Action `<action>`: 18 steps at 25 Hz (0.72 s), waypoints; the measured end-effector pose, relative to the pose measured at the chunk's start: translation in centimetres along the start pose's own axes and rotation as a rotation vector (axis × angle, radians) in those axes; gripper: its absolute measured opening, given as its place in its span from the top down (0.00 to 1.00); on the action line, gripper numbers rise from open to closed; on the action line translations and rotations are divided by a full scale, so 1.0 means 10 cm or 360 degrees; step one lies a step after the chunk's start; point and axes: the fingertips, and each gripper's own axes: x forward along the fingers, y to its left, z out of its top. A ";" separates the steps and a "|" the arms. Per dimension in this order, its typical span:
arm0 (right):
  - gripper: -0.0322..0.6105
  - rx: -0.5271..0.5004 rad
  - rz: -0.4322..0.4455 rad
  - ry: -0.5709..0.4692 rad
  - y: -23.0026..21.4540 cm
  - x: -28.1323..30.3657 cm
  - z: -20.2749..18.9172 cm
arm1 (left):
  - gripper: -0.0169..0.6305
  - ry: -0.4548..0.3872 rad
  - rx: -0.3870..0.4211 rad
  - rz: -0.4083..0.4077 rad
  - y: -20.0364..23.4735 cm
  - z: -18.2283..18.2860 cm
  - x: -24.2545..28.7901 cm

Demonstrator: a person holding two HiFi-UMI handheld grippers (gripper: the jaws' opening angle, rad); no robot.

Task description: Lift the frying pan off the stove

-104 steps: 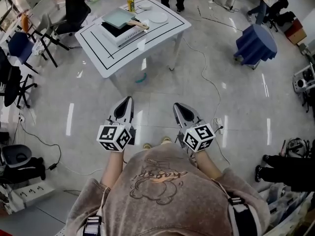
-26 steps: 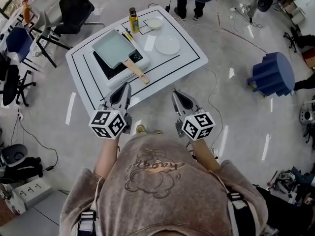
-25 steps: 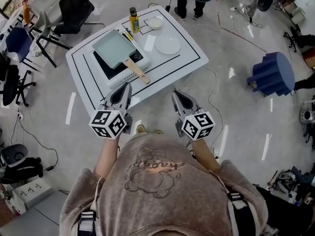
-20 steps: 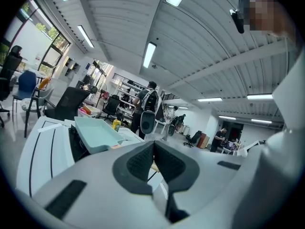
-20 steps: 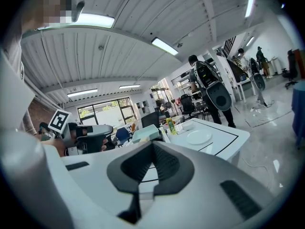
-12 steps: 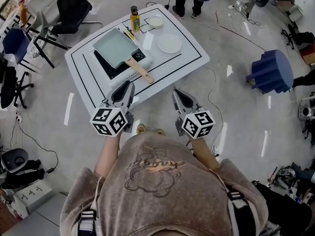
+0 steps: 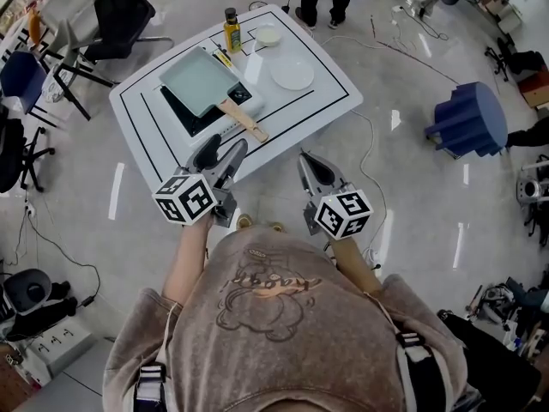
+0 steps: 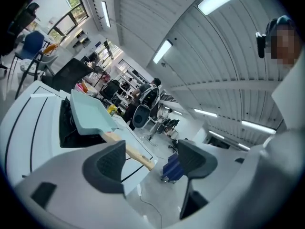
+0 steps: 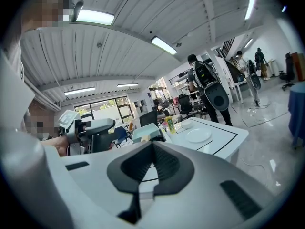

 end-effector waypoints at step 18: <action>0.95 0.0022 -0.0095 0.0008 -0.15 -0.06 -0.04 | 0.40 0.0149 -0.0202 0.0055 0.49 -0.24 0.62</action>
